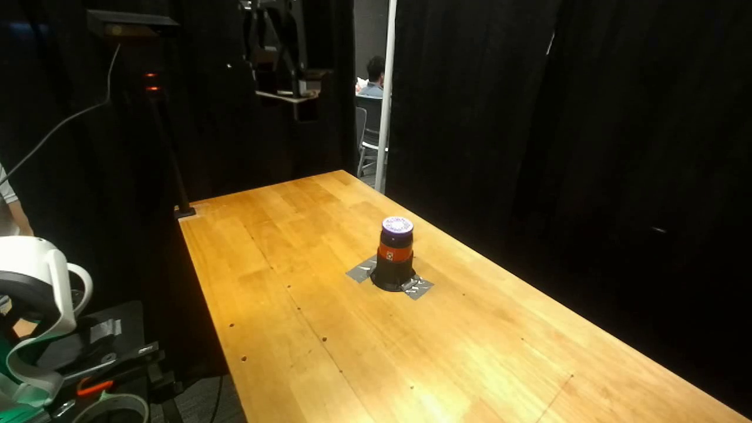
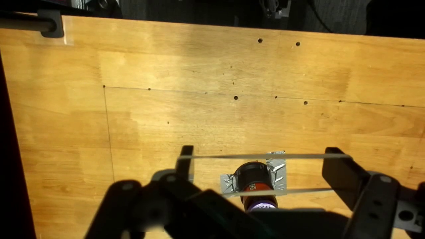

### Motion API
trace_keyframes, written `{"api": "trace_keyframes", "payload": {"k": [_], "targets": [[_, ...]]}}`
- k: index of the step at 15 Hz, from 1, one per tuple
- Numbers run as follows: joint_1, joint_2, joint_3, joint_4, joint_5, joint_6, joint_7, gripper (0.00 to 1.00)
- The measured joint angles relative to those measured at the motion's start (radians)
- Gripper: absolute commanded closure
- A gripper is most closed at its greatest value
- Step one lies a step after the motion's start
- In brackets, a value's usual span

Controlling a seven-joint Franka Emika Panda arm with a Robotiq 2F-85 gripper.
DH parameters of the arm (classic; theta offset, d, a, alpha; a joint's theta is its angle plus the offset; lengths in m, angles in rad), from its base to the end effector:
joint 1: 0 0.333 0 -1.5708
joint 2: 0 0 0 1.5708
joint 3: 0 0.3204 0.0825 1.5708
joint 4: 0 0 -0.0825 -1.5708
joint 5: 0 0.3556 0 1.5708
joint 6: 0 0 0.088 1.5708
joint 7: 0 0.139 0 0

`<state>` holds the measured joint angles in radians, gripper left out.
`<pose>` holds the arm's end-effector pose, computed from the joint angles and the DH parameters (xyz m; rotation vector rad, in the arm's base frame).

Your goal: Put the rubber band around the brown cup

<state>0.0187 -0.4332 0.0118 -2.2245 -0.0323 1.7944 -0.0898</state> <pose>0.3938 0.0088 0.5225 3.0989 0.1960 0.0030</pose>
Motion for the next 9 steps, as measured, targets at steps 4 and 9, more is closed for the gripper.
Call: {"api": "trace_keyframes", "payload": {"k": [4, 9], "targets": [[0.010, 0.115, 0.012, 0.004, 0.038, 0.120, 0.037, 0.00], [0.044, 0.392, 0.040, 0.052, 0.123, 0.436, 0.070, 0.00]]}}
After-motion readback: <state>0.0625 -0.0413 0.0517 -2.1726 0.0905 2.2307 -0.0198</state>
